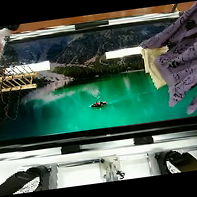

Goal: Fold the shirts.

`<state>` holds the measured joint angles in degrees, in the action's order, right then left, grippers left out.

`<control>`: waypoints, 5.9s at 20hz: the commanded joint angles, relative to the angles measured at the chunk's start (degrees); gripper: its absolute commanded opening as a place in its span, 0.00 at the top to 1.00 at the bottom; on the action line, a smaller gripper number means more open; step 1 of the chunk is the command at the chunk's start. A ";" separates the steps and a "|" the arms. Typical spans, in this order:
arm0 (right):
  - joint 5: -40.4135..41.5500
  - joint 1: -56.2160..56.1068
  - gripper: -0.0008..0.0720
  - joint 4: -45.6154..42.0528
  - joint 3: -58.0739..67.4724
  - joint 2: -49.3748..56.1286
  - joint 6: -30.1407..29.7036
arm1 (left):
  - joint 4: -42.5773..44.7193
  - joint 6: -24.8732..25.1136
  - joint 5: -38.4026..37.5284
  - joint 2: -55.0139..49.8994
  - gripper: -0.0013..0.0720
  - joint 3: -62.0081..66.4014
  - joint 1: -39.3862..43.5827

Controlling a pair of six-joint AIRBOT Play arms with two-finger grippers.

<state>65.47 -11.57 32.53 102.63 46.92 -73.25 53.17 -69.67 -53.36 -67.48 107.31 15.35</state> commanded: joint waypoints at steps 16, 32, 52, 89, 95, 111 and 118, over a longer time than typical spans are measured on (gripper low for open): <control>8.26 4.70 0.91 -23.76 -0.02 5.01 12.87 | -0.02 0.00 0.37 -1.88 0.02 0.04 -0.04; -8.48 45.59 0.91 -3.30 -0.02 10.43 17.88 | -0.02 -0.07 0.35 -1.88 0.02 0.04 -0.04; -0.59 70.62 0.91 25.59 -0.02 6.86 -9.46 | -0.02 -0.42 4.94 -1.90 0.02 0.04 -0.09; 21.14 37.99 0.15 83.97 -19.91 11.47 -14.05 | 21.07 -10.84 -21.49 -9.49 0.04 0.02 -0.02; -4.17 1.07 0.15 62.71 -19.93 27.19 -2.45 | 34.56 -28.04 -35.15 -23.76 0.04 0.02 1.29; -0.92 -3.41 0.15 61.42 -16.57 34.77 -3.76 | 44.39 -28.98 -34.32 -27.36 0.03 0.04 8.59; -4.46 -3.41 0.15 61.42 -16.57 34.77 -3.76 | 44.41 -28.39 -34.23 -27.36 0.03 0.04 8.48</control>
<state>63.02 -14.96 93.93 86.00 81.65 -77.06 97.54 -98.26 -87.64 -94.83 107.31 23.86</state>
